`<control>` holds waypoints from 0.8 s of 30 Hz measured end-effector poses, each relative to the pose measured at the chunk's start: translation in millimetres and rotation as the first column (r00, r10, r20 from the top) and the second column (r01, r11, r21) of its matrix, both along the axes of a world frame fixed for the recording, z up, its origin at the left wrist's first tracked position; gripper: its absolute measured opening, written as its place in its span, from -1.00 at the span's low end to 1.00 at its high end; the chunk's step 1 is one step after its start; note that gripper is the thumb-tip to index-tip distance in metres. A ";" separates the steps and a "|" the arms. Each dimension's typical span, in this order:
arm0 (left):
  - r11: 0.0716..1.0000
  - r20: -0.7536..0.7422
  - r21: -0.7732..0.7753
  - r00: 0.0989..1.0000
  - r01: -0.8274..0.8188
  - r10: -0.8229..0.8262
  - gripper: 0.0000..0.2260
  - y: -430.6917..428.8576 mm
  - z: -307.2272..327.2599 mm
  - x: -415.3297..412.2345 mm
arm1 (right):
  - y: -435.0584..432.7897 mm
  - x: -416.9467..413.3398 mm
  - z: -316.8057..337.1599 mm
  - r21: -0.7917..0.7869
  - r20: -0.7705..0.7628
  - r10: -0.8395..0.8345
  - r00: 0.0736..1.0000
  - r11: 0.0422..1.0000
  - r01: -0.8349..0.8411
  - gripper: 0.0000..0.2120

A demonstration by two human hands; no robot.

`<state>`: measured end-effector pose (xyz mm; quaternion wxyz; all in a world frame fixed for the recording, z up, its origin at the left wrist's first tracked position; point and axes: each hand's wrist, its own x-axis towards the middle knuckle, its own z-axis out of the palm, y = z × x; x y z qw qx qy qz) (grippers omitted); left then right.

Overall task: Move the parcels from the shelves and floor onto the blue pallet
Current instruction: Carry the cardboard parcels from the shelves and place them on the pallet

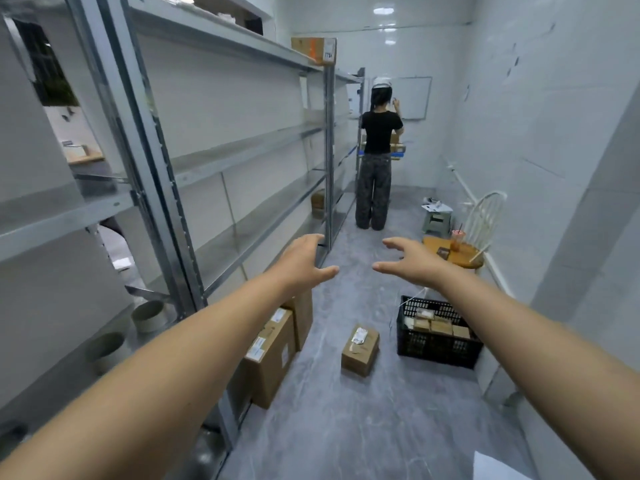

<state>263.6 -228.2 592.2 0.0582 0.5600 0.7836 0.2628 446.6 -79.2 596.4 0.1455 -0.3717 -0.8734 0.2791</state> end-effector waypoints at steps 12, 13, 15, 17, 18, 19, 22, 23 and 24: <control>0.987 -0.021 -0.090 0.990 0.136 -0.138 -0.25 174.9 -38.3 -84.1 | 129.3 -73.5 -49.5 0.086 0.055 -0.203 0.978 0.976 0.198 -0.24; 0.983 -0.031 -0.105 0.988 0.150 -0.154 -0.23 191.9 -40.3 -87.2 | 144.9 -76.1 -52.6 0.081 0.063 -0.202 0.977 0.977 0.197 -0.24; 0.977 -0.051 -0.124 0.983 0.171 -0.178 -0.19 227.3 -39.9 -93.2 | 178.9 -80.4 -54.6 0.061 0.062 -0.181 0.982 0.982 0.177 -0.22; 0.974 -0.054 -0.129 0.979 0.189 -0.197 -0.17 263.6 -33.2 -99.1 | 217.8 -83.7 -48.8 0.038 0.036 -0.167 0.985 0.985 0.166 -0.22; 0.973 -0.053 -0.126 0.978 0.193 -0.201 -0.17 281.9 -28.4 -102.1 | 238.3 -85.6 -43.4 0.032 0.022 -0.166 0.986 0.986 0.165 -0.23; 0.973 -0.055 -0.122 0.978 0.195 -0.203 -0.17 300.1 -23.9 -105.3 | 258.7 -87.8 -37.6 0.034 0.015 -0.167 0.986 0.985 0.167 -0.23; 0.979 -0.060 -0.098 0.981 0.179 -0.186 -0.18 355.0 -15.7 -116.4 | 317.6 -96.9 -22.5 0.076 0.017 -0.165 0.986 0.984 0.163 -0.25; 0.981 -0.057 -0.089 0.982 0.173 -0.178 -0.18 372.3 -16.1 -119.6 | 335.1 -100.1 -20.2 0.088 0.017 -0.164 0.986 0.983 0.162 -0.25; 0.982 -0.050 -0.084 0.984 0.168 -0.172 -0.18 387.8 -18.3 -122.7 | 350.7 -103.3 -19.1 0.094 0.016 -0.164 0.986 0.982 0.162 -0.26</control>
